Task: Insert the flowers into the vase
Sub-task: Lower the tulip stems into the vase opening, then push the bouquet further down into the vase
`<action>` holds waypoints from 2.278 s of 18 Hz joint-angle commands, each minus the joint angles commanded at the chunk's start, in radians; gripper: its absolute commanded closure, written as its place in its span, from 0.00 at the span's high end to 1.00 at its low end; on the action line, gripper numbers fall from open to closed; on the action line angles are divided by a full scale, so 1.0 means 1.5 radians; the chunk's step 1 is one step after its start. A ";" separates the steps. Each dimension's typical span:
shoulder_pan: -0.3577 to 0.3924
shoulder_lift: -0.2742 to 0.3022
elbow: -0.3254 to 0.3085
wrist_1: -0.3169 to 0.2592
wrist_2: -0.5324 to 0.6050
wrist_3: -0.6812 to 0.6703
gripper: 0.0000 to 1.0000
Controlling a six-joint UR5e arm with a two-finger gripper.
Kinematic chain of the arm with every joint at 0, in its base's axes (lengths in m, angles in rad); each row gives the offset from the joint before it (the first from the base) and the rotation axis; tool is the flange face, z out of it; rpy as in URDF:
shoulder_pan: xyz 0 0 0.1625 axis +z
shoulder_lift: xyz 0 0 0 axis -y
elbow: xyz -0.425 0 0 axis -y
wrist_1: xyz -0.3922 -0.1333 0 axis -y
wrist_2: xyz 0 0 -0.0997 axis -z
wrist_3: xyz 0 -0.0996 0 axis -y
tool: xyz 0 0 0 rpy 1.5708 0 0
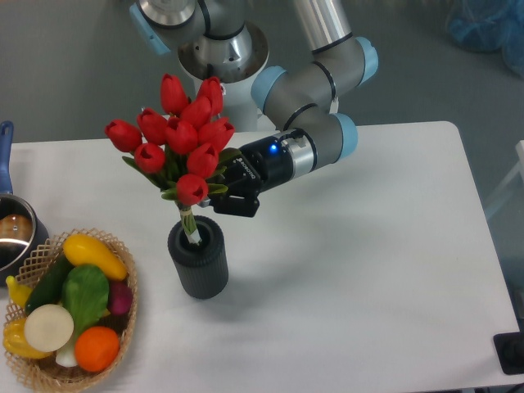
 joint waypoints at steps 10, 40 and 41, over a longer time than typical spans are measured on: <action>0.004 -0.001 -0.014 -0.001 0.001 0.011 0.21; 0.001 -0.051 -0.076 -0.002 0.011 0.151 0.21; 0.001 -0.055 -0.077 -0.002 0.011 0.157 0.21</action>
